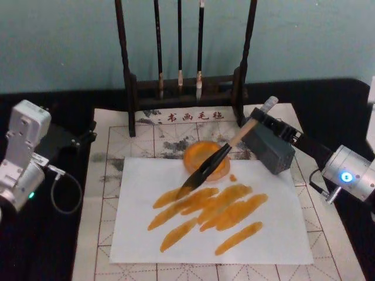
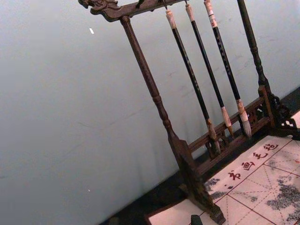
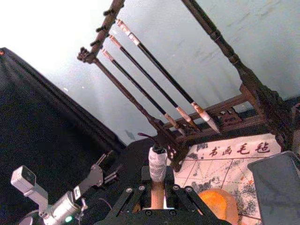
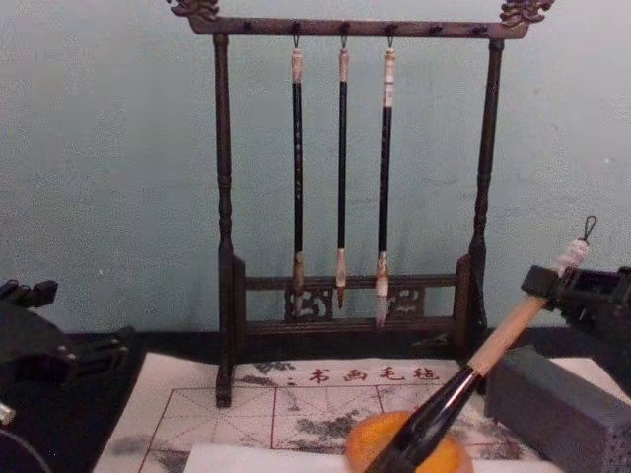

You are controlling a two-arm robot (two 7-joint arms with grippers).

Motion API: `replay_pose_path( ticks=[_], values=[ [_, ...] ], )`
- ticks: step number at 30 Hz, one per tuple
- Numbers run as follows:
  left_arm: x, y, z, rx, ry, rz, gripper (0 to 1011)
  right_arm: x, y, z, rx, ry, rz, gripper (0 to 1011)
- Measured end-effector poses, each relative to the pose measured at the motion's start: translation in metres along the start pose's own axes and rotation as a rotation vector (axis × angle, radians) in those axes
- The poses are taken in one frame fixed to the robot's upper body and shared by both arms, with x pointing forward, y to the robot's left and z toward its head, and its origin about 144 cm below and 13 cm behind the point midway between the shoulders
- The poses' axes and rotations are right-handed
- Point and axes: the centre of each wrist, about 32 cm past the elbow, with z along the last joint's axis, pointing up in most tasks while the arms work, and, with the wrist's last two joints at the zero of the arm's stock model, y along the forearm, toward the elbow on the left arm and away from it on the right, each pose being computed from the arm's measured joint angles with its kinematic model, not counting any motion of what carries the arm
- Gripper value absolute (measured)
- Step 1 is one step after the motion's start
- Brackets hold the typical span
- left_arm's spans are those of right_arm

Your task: Pick up the brush from the inkstone, write on the paper, then place the brush back to its original position.

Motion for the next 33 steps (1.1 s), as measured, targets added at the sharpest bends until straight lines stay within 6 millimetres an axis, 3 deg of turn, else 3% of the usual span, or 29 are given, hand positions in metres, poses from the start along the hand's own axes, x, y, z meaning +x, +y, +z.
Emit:
replay_pose_path(
  ticks=[33],
  values=[
    [0.0,0.0,0.0,0.0,0.0,0.0,1001,0.0035,-0.0051,-0.0025,0.112,0.063,-0.085,175]
  ],
)
